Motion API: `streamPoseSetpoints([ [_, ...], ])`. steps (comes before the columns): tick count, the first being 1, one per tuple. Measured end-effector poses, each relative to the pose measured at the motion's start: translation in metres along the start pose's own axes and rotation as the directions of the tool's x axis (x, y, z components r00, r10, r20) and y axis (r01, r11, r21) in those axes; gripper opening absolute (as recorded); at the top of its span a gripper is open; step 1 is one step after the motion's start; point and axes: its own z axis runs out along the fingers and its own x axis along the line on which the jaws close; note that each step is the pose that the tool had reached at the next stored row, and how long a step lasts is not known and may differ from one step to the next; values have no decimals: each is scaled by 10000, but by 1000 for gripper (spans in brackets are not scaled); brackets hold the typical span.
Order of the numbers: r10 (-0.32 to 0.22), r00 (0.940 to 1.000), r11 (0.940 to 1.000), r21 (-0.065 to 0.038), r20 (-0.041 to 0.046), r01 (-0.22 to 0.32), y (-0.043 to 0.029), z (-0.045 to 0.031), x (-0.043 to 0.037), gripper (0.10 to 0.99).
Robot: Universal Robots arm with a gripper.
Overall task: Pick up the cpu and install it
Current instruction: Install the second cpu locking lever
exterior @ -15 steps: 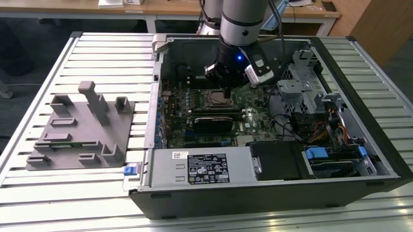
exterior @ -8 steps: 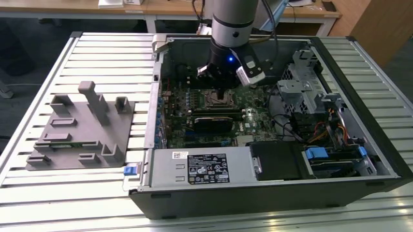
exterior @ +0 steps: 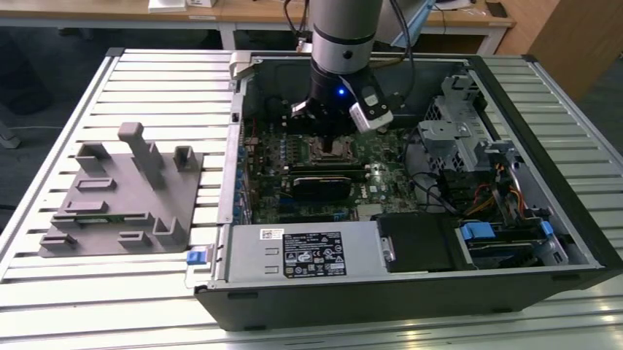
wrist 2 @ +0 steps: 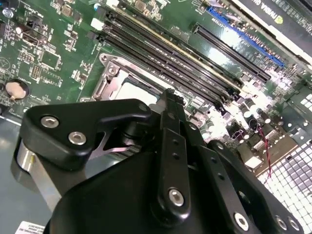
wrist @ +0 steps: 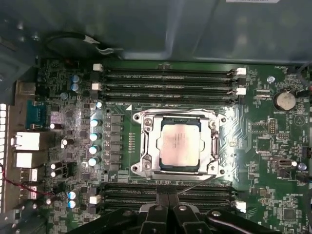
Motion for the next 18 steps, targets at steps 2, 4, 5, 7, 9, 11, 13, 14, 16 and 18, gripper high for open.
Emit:
streamPoseSetpoints([
  [2,-1,10000,10000,1,-1,1,-3,10,24,106],
  [4,-1,10000,10000,1,-1,1,-4,27,61,106],
  [5,-1,10000,10000,1,-1,1,-5,40,77,106],
  [7,0,10000,10000,1,-4,0,-6,76,94,106],
  [9,-2,10000,10000,1,-16,2,-8,112,97,106],
  [11,1,10000,10000,1,-26,-1,-10,148,102,106],
  [13,1,10000,10000,1,-35,-1,-12,184,108,106],
  [14,1,10000,10000,1,-39,-1,-13,203,112,106],
  [16,0,10000,10000,0,-42,0,-15,239,118,106],
  [18,1,10000,10000,0,-44,-1,-17,274,121,106],
])
